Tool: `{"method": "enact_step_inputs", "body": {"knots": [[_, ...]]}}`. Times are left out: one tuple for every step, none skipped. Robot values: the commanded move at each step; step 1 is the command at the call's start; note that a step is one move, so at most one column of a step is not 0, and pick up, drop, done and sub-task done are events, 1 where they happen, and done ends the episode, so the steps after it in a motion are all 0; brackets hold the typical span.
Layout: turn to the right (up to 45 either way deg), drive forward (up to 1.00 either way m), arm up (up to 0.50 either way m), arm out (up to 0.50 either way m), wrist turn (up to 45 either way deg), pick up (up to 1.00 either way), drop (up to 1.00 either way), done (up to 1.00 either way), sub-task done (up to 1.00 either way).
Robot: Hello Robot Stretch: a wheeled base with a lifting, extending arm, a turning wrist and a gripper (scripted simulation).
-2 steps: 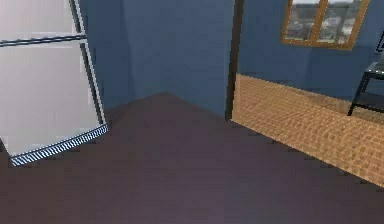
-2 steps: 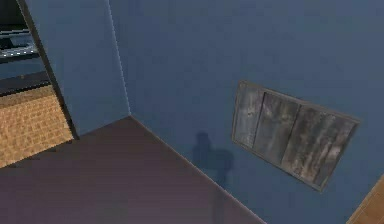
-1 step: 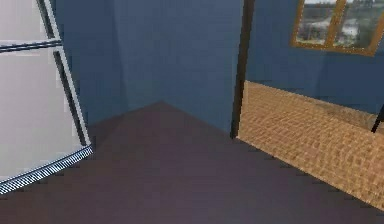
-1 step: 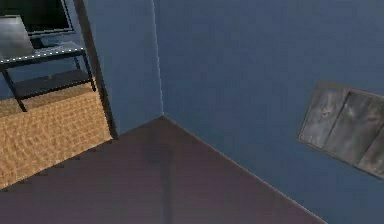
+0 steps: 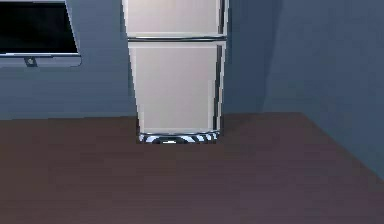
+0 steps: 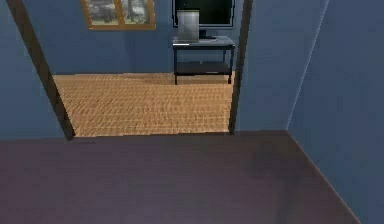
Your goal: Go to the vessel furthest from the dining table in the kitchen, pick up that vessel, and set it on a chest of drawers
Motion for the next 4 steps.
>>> {"method": "enact_step_inputs", "body": {"knots": [[0.0, 0.65, 0.00, 0.00, 0.0, 0.00, 0.00, 0.00, 0.00], [-27.0, 0.00, 0.00, 0.00, 0.0, 0.00, 0.00, 0.00, 0.00], [0.0, 0.75, 0.00, 0.00, 0.0, 0.00, 0.00, 0.00, 0.00], [-45.0, 0.00, 0.00, 0.00, 0.0, 0.00, 0.00, 0.00, 0.00]]}}
